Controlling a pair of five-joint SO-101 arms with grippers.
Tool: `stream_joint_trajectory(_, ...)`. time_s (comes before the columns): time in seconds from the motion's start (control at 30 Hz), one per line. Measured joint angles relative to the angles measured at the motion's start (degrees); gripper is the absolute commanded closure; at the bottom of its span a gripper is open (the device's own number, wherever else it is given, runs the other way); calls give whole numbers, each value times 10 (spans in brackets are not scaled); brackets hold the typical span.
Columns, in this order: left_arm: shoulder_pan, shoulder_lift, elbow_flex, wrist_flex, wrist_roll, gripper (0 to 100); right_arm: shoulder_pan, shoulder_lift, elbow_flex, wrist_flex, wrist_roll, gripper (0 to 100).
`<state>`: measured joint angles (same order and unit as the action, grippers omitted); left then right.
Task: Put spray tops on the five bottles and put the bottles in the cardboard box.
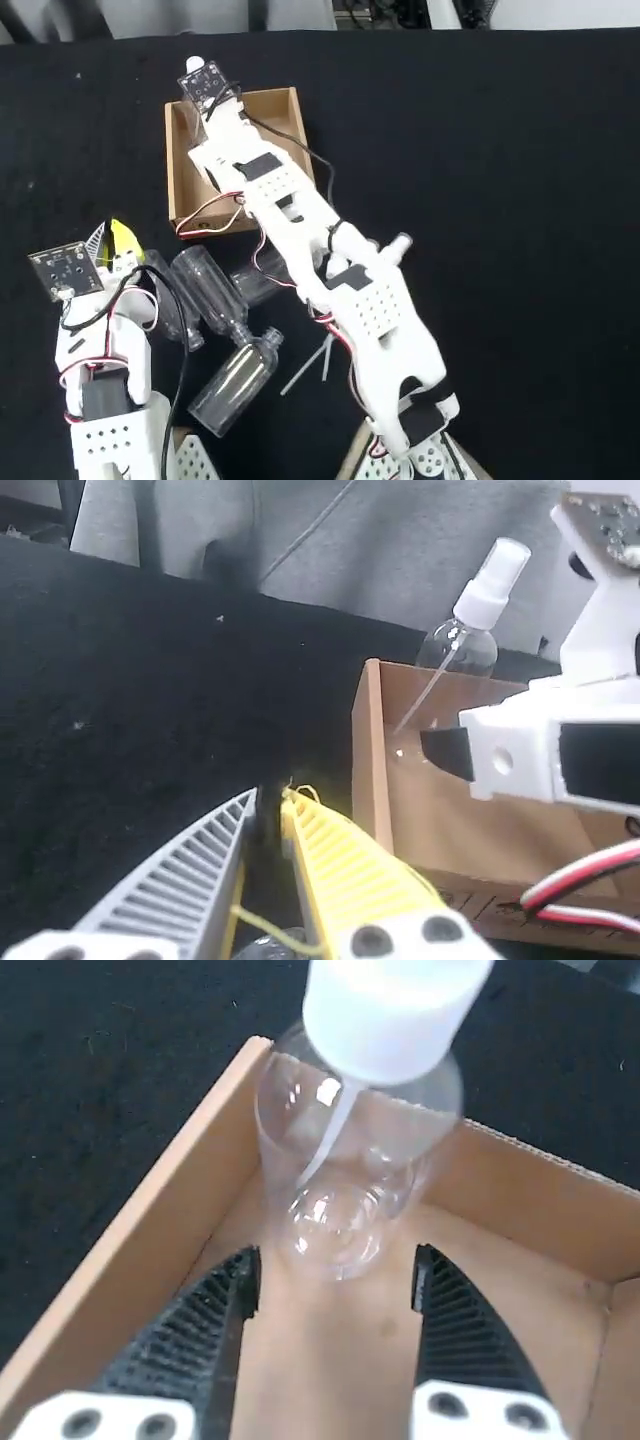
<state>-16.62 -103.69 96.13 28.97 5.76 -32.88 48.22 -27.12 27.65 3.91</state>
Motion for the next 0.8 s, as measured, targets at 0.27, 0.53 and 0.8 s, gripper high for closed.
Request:
stream_joint_trajectory(0.27,0,0,0,0,-14,963,0,0,-1,47,0,918)
stream_joint_trajectory(0.53,0,0,0,0,-14,963,0,0,-99,206,1,912)
stream_joint_trajectory(0.8,0,0,0,0,-14,963,0,0,-251,425,1,913)
